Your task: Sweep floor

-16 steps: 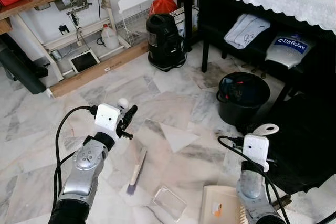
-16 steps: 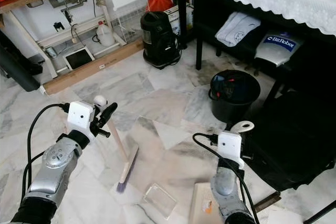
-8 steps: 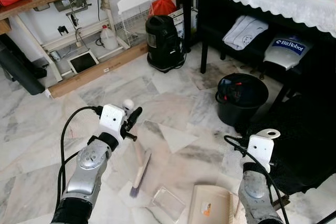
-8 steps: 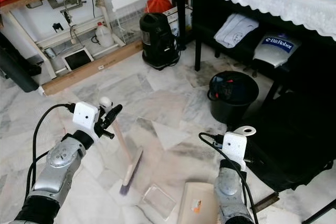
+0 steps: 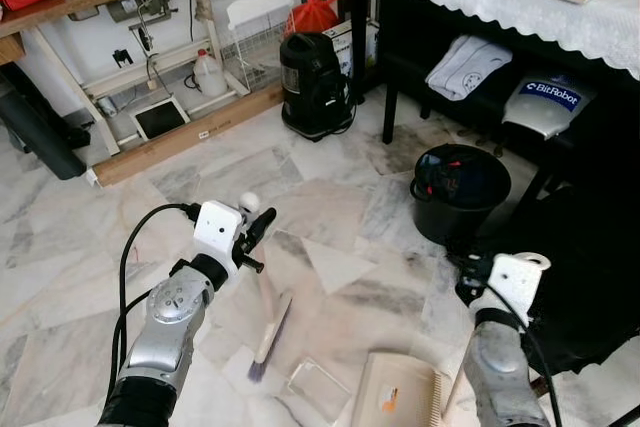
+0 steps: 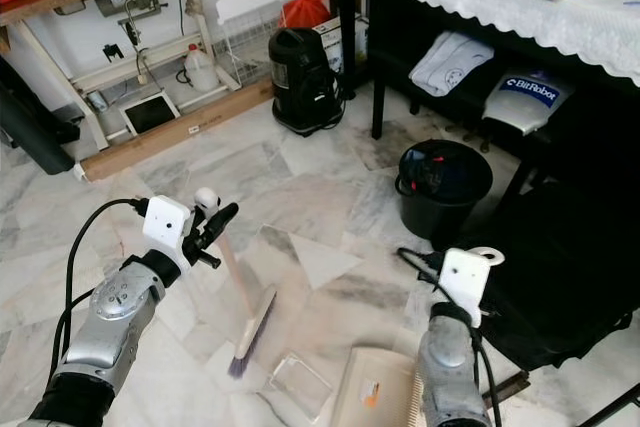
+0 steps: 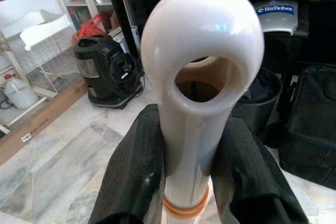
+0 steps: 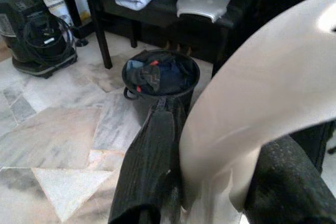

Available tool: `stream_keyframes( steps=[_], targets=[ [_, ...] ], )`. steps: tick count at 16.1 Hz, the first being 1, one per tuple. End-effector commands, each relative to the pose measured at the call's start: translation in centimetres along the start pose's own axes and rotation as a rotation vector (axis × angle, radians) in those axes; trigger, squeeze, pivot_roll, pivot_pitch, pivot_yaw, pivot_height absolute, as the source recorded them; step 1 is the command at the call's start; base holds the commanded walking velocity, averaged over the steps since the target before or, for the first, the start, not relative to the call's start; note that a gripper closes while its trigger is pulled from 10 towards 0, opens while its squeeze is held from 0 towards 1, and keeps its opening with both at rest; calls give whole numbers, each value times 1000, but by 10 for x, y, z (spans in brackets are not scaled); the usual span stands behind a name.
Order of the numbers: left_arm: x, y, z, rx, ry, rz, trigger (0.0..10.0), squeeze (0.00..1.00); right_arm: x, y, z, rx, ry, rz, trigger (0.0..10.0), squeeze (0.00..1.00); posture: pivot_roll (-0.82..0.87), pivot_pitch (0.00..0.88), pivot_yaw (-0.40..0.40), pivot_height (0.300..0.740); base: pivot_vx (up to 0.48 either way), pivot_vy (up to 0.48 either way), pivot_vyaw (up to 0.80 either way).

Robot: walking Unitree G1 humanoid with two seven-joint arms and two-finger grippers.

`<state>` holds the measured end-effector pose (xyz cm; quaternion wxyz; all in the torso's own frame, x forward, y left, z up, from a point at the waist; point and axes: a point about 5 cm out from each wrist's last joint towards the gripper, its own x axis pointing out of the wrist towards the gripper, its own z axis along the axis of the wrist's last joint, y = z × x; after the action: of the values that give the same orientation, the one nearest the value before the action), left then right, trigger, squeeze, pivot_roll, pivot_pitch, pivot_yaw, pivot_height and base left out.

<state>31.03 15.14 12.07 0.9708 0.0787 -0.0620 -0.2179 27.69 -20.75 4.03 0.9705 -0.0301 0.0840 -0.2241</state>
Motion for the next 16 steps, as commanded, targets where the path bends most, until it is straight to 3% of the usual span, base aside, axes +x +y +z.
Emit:
stream_keyframes(
  steps=[1, 8, 10, 12, 16],
  targets=[
    [1, 4, 4, 13, -5, -6, 10000, 0, -16, 2, -36, 19, 214, 6, 10000, 0, -52, 90, 116, 740, 0, 0, 0],
    [1, 3, 3, 8, 2, -18, 10000, 0, -19, 0, -34, 21, 287, -11, 10000, 0, -49, 86, 114, 740, 0, 0, 0],
    [2, 2, 3, 6, 2, -20, 10000, 0, -17, -4, -22, -2, 197, -35, 10000, 0, -52, 86, 114, 740, 0, 0, 0],
    [2, 2, 2, 5, 4, -15, 10000, 0, -16, -5, 2, -36, -6, -29, 10000, 0, -52, 87, 113, 740, 0, 0, 0],
    [1, 3, 2, 6, 1, -5, 10000, 0, -19, -2, 19, -95, -157, -3, 10000, 0, -52, 87, 111, 740, 0, 0, 0]
  ],
)
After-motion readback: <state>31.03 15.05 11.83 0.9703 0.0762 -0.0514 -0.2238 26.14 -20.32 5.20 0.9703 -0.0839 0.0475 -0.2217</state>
